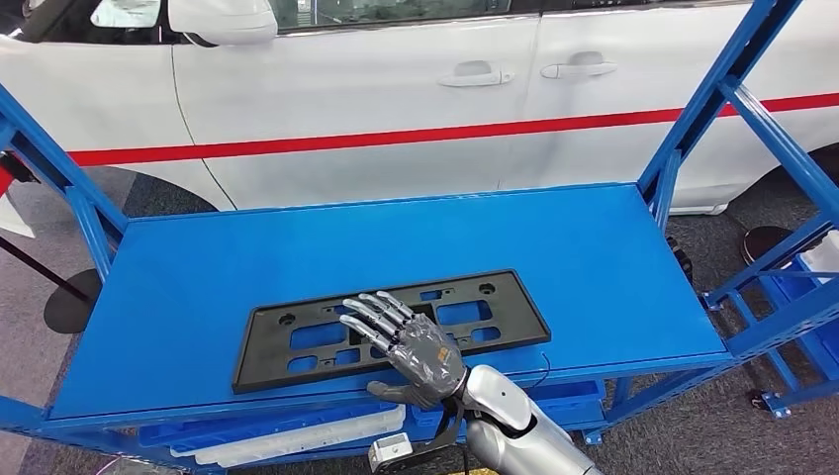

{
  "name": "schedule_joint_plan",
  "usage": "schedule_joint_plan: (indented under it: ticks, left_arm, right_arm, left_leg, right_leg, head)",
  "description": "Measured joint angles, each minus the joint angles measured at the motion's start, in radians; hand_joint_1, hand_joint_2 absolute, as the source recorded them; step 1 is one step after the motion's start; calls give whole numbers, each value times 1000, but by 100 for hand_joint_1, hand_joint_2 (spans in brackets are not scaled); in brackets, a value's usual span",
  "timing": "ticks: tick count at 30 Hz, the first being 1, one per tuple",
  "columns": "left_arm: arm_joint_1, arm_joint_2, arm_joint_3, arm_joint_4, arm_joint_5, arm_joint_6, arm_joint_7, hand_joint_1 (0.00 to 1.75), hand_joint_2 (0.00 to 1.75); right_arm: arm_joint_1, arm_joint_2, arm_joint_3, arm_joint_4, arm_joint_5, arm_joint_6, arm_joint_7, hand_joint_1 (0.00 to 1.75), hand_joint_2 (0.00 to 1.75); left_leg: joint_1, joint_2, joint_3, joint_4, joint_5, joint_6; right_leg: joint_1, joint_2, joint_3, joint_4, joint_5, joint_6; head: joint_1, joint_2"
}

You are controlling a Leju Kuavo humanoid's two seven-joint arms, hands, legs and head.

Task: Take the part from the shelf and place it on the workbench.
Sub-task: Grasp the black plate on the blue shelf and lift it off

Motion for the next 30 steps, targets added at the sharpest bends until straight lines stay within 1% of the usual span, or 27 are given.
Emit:
schedule_joint_plan:
  ticks: [1, 3, 4, 5, 6, 8, 9, 10, 11, 12, 13, 14, 15, 16, 17, 18, 19, 20, 21, 23, 24, 25, 26, 27, 28, 29, 30]
  left_arm:
    - [0, 0, 0, 0, -1, 0, -1, 0, 0]
    - [2, 0, 0, 0, -4, 0, -2, 0, 0]
    - [3, -1, 0, 0, -5, 0, -2, 0, 0]
    - [3, -1, 0, 0, -6, 0, -2, 0, 0]
    - [2, -1, 0, 0, -6, 0, -2, 0, 0]
    - [1, -1, 1, 0, -6, 0, -2, 0, 0]
    - [1, -1, 1, 0, -6, 1, -2, 0, 0]
    - [2, -1, 1, 0, -6, 1, -2, 0, 0]
    - [2, -1, 1, 0, -6, 1, -2, 0, 0]
    - [2, -1, 1, 0, -6, 1, -2, 0, 0]
    - [3, -1, 1, 0, -6, 1, -2, 0, 0]
    - [2, -2, 1, 0, -6, 1, -2, 0, 0]
    - [2, -3, 1, 0, -6, 1, -2, 0, 0]
    - [2, -4, 1, 0, -6, 1, -2, 0, 0]
    - [1, -4, 2, 0, -6, 2, -2, 0, 0]
    - [1, -4, 2, 0, -6, 2, -2, 0, 0]
    - [1, -4, 2, 0, -5, 4, -3, 0, 0]
    - [1, -3, 3, 0, -4, 5, -3, 0, 0]
    - [1, -3, 3, 0, -4, 7, -4, 0, 0]
    - [2, -3, 3, 0, -3, 8, -6, 0, 0]
    - [3, -3, 4, 0, -4, 8, -6, 0, 0]
    - [4, -3, 4, 0, -5, 8, -7, 0, 0]
    - [4, -2, 4, 0, -6, 8, -7, 0, 0]
    - [4, -1, 4, 0, -6, 8, -7, 0, 0]
    - [4, 0, 4, 0, -6, 8, -7, 0, 0]
    - [3, 1, 4, 0, -6, 8, -7, 0, 0]
    - [1, 1, 4, 0, -6, 8, -8, 0, 0]
  right_arm:
    - [-7, 6, 3, 14, 6, -7, 6, 0, 175]
    - [-16, 20, 8, 39, 14, -23, 12, 0, 175]
    - [-21, 28, 9, 50, 17, -31, 13, 0, 175]
    - [-26, 35, 10, 60, 21, -39, 16, 0, 175]
    - [-31, 42, 11, 68, 27, -46, 21, 0, 175]
    - [-39, 55, 12, 83, 42, -56, 30, 0, 175]
    - [-40, 60, 13, 91, 47, -59, 34, 0, 175]
    - [-41, 64, 15, 98, 50, -60, 36, 0, 175]
    - [-42, 67, 16, 103, 51, -60, 38, 0, 175]
    - [-44, 70, 17, 108, 51, -60, 40, 0, 175]
    - [-47, 74, 18, 112, 53, -61, 41, 0, 175]
    - [-52, 77, 18, 115, 58, -62, 41, 0, 175]
    - [-56, 81, 20, 118, 67, -64, 43, 0, 175]
    - [-59, 83, 22, 121, 80, -67, 46, 0, 175]
    - [-61, 86, 24, 126, 98, -70, 52, 0, 175]
    - [-62, 89, 27, 131, 116, -74, 59, 0, 175]
    - [-65, 93, 29, 137, 135, -79, 68, 0, 175]
    - [-70, 97, 32, 144, 155, -84, 76, 0, 175]
    - [-75, 101, 34, 153, 176, -90, 86, 0, 175]
    - [-86, 106, 41, 176, 231, -104, 114, 0, 175]
    - [-90, 107, 45, 189, 263, -110, 130, 0, 175]
    - [-94, 107, 48, 202, 295, -114, 146, 0, 175]
    - [-98, 107, 52, 214, 329, -116, 164, 0, 175]
    - [-103, 107, 55, 224, 362, -118, 182, 0, 175]
    - [-110, 107, 58, 235, 396, -118, 200, 0, 175]
    - [-117, 107, 61, 245, 425, -117, 216, 0, 175]
    - [-125, 107, 63, 257, 452, -117, 231, 0, 175]
  left_leg:
    - [-2, -1, 4, -12, -1, 5]
    - [-2, -3, 3, -16, 2, 16]
    - [-1, -3, 4, -19, 4, 22]
    - [0, -2, 4, -22, 7, 28]
    - [2, -2, 4, -25, 9, 32]
    - [0, -2, 2, -26, 10, 37]
    - [0, -2, 1, -25, 10, 37]
    - [0, -2, 2, -25, 10, 37]
    - [0, -3, 3, -25, 10, 37]
    - [-1, -4, 5, -25, 9, 36]
    - [-1, -5, 6, -25, 8, 35]
    - [-2, -5, 6, -24, 7, 32]
    - [-3, -5, 5, -24, 7, 28]
    - [-3, -5, 2, -23, 7, 23]
    - [-4, -5, 1, -24, 8, 17]
    - [-3, -5, 1, -25, 9, 11]
    - [-3, -4, 1, -21, 4, 5]
    - [-3, -4, -5, -5, -8, 1]
    - [-2, -3, -21, 34, -32, -3]
    - [0, -3, -79, 161, -96, -8]
    - [1, -3, -108, 223, -119, -11]
    - [1, -3, -124, 255, -123, -13]
    - [2, -2, -124, 252, -110, -14]
    - [2, -2, -102, 206, -78, -14]
    - [2, -1, -68, 135, -41, -12]
    - [2, -1, -37, 68, -17, -10]
    - [2, -1, -14, 18, 0, -6]
  right_leg:
    - [2, 0, -2, 2, -1, 4]
    - [1, 0, -4, 3, -1, 13]
    - [0, 0, -7, 11, -9, 18]
    - [-1, 1, -16, 32, -25, 23]
    - [-3, 1, -37, 78, -53, 28]
    - [-6, 1, -101, 216, -118, 34]
    - [-7, 1, -130, 275, -137, 35]
    - [-7, 1, -143, 298, -134, 35]
    - [-7, 1, -135, 280, -112, 34]
    - [-7, 1, -109, 224, -76, 30]
    - [-6, 1, -74, 147, -39, 25]
    - [-3, 1, -42, 77, -13, 19]
    - [0, 1, -21, 29, 2, 13]
    - [3, 1, -12, 5, 5, 9]
    - [6, 2, -12, 1, 4, 6]
    - [4, 2, -12, -1, 6, 3]
    - [2, 2, -10, -6, 9, -2]
    - [-1, 1, -7, -11, 12, -7]
    - [-3, 0, -4, -16, 14, -12]
    - [-2, -3, -3, -16, 13, -17]
    - [-1, -4, -3, -15, 12, -18]
    - [0, -4, -3, -14, 12, -19]
    - [0, -4, -3, -12, 10, -19]
    - [0, -3, -2, -10, 9, -18]
    - [0, -3, -1, -6, 6, -15]
    - [1, -2, -3, -2, 3, -12]
    - [3, -1, -5, 2, 1, -7]
  head:
    - [0, 0]
    - [0, 0]
    - [0, 0]
    - [0, 0]
    - [0, 0]
    - [0, 0]
    - [0, 0]
    - [0, 0]
    - [0, 0]
    - [0, 0]
    - [0, 0]
    - [0, 0]
    - [0, 0]
    - [0, 0]
    - [0, 0]
    - [0, 0]
    - [0, 0]
    - [0, 0]
    - [0, 0]
    - [0, 0]
    - [0, 0]
    - [0, 0]
    - [0, 0]
    - [0, 0]
    - [0, 0]
    - [0, 0]
    - [0, 0]
